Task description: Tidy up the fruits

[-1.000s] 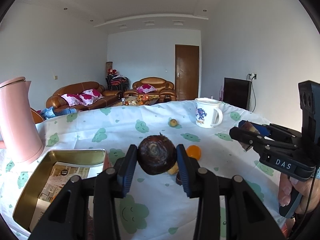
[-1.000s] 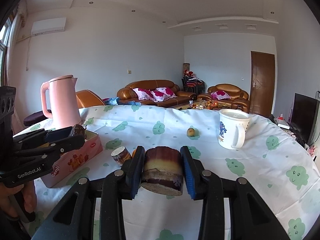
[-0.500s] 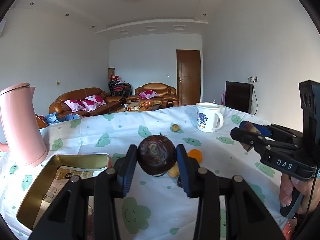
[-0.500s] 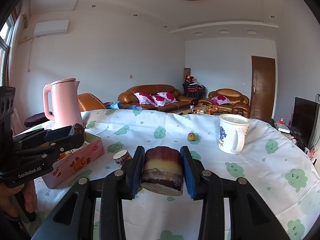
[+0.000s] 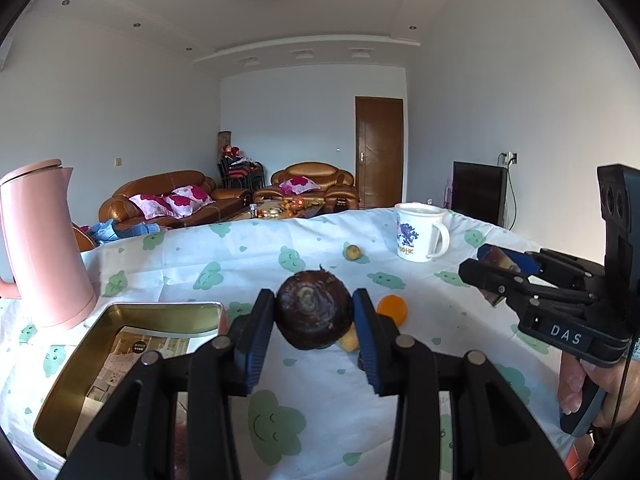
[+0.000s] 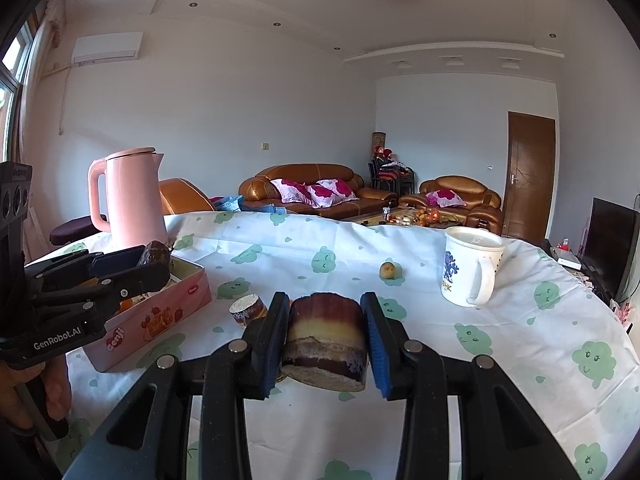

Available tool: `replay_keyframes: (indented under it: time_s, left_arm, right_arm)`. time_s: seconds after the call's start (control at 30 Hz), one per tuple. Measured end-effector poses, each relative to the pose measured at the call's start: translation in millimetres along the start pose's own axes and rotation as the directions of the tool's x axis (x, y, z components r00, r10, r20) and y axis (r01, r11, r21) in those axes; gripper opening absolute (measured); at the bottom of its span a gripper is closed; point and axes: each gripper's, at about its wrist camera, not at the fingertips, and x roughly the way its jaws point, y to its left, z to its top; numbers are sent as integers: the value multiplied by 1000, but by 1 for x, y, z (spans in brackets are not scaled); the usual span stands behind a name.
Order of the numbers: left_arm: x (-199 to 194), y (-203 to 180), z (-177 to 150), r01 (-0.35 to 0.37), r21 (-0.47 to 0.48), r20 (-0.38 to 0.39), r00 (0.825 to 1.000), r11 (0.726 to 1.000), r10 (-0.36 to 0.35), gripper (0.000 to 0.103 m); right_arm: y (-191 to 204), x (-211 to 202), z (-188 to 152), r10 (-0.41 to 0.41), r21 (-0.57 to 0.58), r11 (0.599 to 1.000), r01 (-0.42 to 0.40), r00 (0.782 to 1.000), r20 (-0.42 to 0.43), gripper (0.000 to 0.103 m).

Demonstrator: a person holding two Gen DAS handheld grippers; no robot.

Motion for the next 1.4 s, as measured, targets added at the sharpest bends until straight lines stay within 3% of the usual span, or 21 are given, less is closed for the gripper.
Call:
replay_keyframes:
  time_s: [0.63, 1.4]
  left_arm:
    - [-1, 42, -3, -74, -51, -49, 996, 996, 72, 41]
    - [-12, 102, -12, -186, -101, -117, 978, 977, 174, 41]
  right_arm:
    - [52, 28, 8, 102, -70, 992, -106, 994, -48, 39]
    - [121, 73, 41, 248, -140, 954, -266, 960, -131, 39]
